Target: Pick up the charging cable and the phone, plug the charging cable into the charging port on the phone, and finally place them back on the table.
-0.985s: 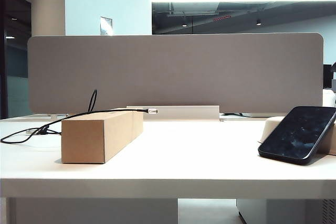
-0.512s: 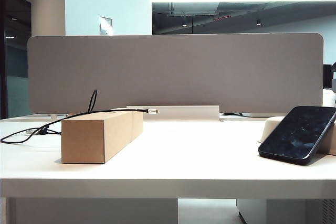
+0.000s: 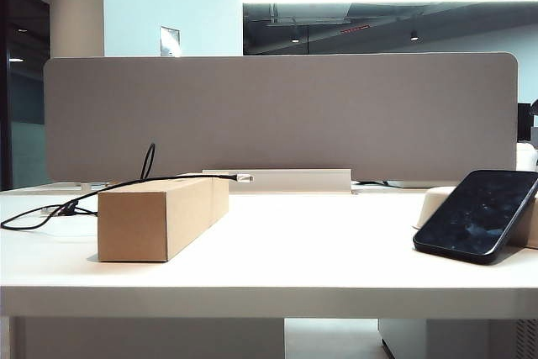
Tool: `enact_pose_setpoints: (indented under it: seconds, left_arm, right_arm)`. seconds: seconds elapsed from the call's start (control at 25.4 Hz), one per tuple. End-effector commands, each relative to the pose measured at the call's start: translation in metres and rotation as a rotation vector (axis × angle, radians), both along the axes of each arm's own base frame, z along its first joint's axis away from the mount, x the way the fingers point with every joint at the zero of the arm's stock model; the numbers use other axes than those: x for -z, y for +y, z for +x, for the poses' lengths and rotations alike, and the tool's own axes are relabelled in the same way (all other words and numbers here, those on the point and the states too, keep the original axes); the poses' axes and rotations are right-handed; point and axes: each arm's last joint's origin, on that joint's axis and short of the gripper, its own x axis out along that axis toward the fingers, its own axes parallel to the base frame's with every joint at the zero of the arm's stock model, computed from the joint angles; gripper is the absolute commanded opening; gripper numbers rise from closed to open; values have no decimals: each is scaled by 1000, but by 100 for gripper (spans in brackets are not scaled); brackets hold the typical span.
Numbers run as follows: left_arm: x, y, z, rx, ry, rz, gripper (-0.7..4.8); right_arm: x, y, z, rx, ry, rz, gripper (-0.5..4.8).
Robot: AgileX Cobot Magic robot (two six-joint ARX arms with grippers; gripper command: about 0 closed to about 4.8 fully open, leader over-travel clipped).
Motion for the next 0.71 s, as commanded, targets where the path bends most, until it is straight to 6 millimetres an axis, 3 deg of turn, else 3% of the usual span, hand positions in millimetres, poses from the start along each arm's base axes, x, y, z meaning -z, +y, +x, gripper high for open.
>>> enact_pose_setpoints:
  seconds: [0.04,0.39,0.71]
  left_arm:
    - [-2,-2,0,50,-14,5,-6]
    - [-9,-4,-2,123,-34,12,-6]
    - [-34,-4,-8,131,-102,20,-6]
  right_arm:
    - [0,0,0,-10,-16,4,-6]
    - [-6,1,-1,-30,-34,22,-6]
    - [-30,1,-6,-31,-89,23,-6]
